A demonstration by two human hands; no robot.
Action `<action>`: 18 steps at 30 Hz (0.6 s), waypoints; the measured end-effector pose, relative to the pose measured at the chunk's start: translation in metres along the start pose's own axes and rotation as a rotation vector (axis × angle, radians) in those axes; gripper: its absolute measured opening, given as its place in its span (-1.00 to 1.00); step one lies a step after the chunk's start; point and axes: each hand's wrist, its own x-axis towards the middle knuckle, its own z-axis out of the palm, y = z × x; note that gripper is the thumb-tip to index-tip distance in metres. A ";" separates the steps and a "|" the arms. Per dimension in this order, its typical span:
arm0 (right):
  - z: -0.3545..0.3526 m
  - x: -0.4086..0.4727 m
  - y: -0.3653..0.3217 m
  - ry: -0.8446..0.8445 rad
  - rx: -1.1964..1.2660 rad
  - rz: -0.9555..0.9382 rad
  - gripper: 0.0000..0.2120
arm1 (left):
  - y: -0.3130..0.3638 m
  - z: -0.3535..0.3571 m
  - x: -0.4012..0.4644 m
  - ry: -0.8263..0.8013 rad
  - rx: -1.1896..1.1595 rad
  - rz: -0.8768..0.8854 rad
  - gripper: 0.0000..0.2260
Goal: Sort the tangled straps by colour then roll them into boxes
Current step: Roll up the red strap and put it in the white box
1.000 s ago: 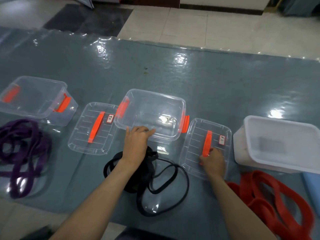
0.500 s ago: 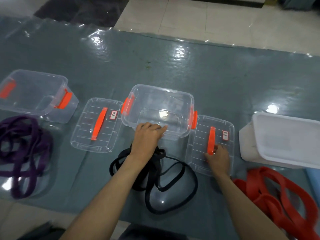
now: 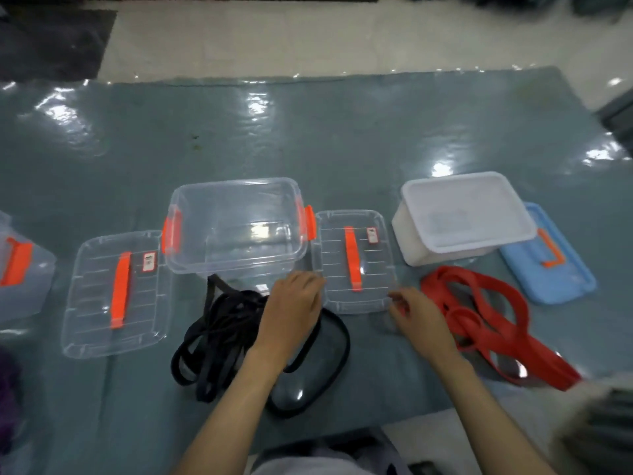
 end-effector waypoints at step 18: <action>-0.103 -0.013 0.174 -0.223 -0.135 -0.242 -0.38 | 0.169 0.144 0.022 -0.372 -0.124 -0.043 -0.60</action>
